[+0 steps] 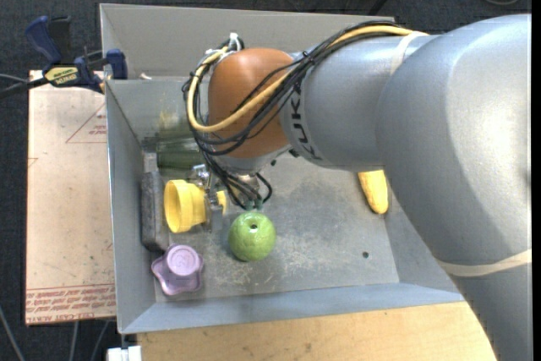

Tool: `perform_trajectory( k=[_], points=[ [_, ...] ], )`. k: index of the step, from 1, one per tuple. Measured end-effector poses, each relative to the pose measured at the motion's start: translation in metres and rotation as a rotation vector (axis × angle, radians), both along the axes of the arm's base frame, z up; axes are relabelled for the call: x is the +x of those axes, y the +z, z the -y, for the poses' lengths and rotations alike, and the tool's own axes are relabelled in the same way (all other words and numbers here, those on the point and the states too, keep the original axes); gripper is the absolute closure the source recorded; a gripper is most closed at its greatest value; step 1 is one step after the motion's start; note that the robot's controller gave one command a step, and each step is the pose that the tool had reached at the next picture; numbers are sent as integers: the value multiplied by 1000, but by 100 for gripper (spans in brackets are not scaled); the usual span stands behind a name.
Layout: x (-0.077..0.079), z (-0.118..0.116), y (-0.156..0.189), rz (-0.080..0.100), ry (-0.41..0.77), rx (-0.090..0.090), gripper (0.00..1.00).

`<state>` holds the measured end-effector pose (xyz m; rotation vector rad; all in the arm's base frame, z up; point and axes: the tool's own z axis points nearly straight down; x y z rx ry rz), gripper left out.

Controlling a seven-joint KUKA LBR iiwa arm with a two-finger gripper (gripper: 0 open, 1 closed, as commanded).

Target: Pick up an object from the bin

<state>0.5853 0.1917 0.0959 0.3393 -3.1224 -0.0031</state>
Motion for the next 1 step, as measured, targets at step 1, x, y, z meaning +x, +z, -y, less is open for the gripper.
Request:
perform_trajectory(
  k=[1],
  points=[
    [2,-1,22,8,0,3,100]
  ],
)
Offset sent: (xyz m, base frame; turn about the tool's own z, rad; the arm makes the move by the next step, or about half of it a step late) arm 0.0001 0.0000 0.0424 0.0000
